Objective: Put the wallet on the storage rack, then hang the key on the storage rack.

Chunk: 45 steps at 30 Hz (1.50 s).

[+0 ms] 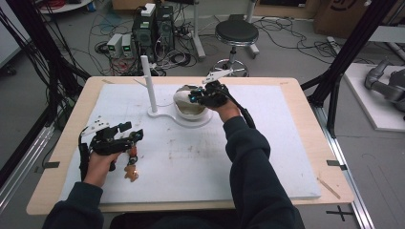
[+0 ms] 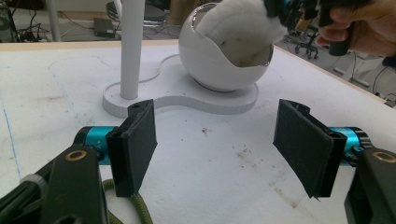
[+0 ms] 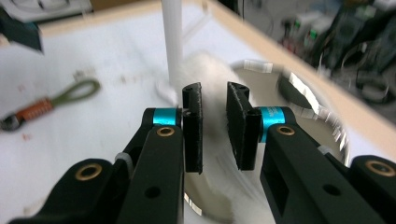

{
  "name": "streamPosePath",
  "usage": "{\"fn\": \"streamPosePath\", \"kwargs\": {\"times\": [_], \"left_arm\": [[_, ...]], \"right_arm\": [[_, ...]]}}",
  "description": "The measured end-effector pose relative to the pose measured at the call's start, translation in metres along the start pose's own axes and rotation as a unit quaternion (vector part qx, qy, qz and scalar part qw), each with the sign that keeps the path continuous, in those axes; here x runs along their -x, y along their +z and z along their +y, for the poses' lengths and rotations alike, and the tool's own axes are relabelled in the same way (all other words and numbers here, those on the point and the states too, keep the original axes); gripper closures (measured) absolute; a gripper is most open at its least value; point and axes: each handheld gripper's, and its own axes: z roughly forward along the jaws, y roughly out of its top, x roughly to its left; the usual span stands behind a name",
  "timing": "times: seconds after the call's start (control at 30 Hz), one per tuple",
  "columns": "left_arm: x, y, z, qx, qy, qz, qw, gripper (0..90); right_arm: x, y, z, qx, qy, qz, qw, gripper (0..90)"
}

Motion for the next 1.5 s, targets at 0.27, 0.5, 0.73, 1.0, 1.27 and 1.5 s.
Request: {"fn": "streamPosePath", "kwargs": {"times": [0.27,0.5,0.73,1.0,1.27,1.5], "left_arm": [[-0.001,-0.001,0.000,0.002,0.000,0.007,1.0000,29.6],[-0.003,0.000,0.001,0.004,-0.004,0.031,0.9995,20.7],[-0.003,0.002,0.003,-0.005,0.008,0.046,0.9989,17.4],[-0.005,0.003,0.002,-0.011,0.009,0.053,0.9985,17.7],[-0.003,0.001,0.001,-0.010,0.008,0.051,0.9986,18.7],[-0.003,0.001,0.002,-0.008,0.008,0.051,0.9987,18.8]], "right_arm": [[-0.006,-0.034,-0.008,0.042,0.009,-0.024,0.9988,49.3],[-0.017,-0.081,-0.044,0.025,0.016,-0.096,0.9950,34.1],[-0.024,-0.115,-0.105,0.005,0.062,-0.134,0.9890,23.1],[-0.023,-0.132,-0.152,0.002,0.108,-0.154,0.9822,21.9],[-0.023,-0.136,-0.154,0.010,0.110,-0.162,0.9806,22.5],[-0.025,-0.140,-0.154,0.021,0.106,-0.170,0.9796,22.7]]}}
